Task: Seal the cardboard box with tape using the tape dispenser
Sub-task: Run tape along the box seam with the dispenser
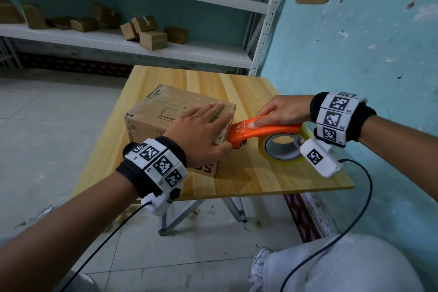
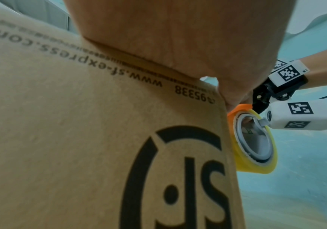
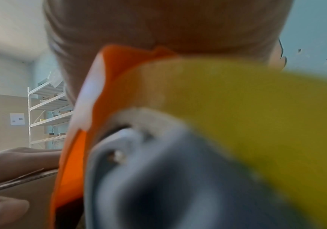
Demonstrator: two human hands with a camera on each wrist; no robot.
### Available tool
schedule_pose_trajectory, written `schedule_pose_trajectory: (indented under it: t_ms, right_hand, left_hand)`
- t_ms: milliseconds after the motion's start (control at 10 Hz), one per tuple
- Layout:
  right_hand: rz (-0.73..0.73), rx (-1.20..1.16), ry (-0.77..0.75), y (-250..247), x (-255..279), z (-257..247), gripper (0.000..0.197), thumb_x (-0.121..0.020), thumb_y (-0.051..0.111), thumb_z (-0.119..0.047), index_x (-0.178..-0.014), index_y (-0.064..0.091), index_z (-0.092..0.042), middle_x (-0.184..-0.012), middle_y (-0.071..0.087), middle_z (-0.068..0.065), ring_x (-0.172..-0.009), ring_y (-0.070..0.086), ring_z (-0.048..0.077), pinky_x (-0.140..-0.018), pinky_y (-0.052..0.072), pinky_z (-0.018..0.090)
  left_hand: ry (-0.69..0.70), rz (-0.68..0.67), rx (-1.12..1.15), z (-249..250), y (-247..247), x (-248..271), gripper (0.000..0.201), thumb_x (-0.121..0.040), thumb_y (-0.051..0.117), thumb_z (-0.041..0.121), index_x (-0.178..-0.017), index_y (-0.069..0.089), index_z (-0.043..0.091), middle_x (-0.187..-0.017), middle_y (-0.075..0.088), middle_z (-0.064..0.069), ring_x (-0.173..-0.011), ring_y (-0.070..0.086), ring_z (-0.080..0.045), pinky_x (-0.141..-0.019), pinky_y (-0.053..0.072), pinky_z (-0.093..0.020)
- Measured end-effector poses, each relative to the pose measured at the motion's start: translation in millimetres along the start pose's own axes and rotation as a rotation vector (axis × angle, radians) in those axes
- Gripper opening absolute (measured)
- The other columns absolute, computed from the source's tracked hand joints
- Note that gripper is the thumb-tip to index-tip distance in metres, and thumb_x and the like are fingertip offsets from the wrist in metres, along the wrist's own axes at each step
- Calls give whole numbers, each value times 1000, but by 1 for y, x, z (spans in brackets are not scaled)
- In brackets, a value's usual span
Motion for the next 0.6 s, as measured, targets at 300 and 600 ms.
schedule_pose_trajectory:
  t_ms: [300, 600]
  right_hand:
    - [5, 31, -3, -1, -1, -1, 41, -89, 57, -55, -97, 72, -18, -77, 70, -3, -65, 64, 9, -66, 48, 23]
    - [-2, 47, -1, -1, 1, -3, 36, -90, 56, -55, -94, 70, -22, -79, 69, -3, -68, 64, 9, -68, 49, 23]
  left_hand:
    - [2, 6, 4, -1, 1, 0, 81, -81, 14, 64, -152, 5, 28, -160, 4, -5, -147, 4, -18, -117, 1, -35]
    - [3, 4, -3, -1, 1, 0, 81, -80, 13, 64, -152, 4, 29, -160, 4, -5, -147, 3, -18, -116, 1, -34]
Point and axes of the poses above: each hand's wrist, its own x-axis away from the middle knuckle, its own y-axis out of the palm, z = x × y, the point moved 2 cm from there along -x, towards the middle knuckle
